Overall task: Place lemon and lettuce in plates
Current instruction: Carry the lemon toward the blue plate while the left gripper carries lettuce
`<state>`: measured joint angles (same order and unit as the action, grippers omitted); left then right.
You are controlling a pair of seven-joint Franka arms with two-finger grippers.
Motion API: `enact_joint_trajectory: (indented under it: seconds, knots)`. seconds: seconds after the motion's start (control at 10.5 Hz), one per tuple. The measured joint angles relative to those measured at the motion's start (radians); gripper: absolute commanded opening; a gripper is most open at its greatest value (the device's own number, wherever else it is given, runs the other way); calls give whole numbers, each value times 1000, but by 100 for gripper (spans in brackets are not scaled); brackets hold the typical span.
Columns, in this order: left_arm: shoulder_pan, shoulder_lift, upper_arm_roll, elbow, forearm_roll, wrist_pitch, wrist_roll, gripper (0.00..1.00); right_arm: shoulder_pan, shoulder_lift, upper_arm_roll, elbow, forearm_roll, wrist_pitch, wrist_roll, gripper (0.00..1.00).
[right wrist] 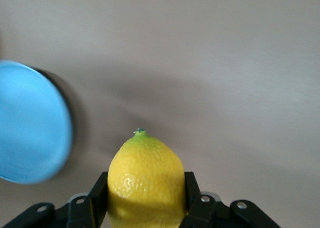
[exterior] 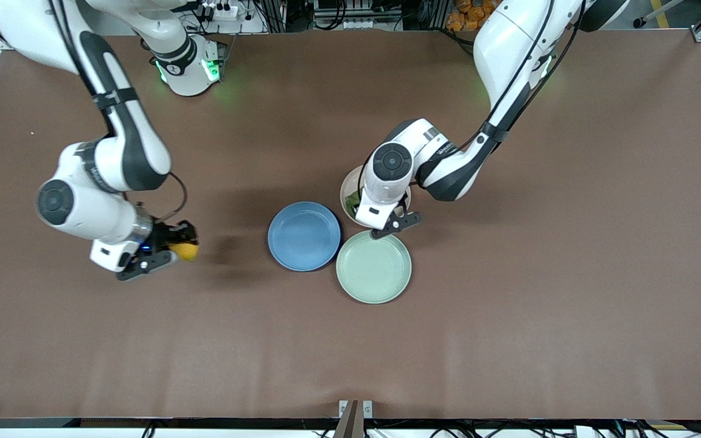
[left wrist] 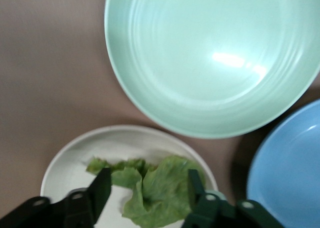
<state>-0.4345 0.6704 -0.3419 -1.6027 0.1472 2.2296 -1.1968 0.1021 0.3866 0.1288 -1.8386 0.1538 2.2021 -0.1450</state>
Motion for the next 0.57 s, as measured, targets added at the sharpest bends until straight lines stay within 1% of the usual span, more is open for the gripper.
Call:
enact_joint_trajectory:
  seconds: [0.19, 0.28, 0.38, 0.57]
  knots:
    - [48, -59, 6, 24, 10, -5, 2, 100, 64, 45, 60, 63, 2, 7, 200, 0]
    - [76, -97, 6, 30, 14, -23, 26, 100, 90, 76, 79, 82, 2, 30, 271, 0]
    - [105, -136, 7, 32, 16, -49, 78, 100, 112, 108, 96, 94, 2, 61, 334, 0]
    - [182, -207, 9, 33, 18, -129, 262, 100, 164, 172, 120, 125, 1, 86, 445, 0]
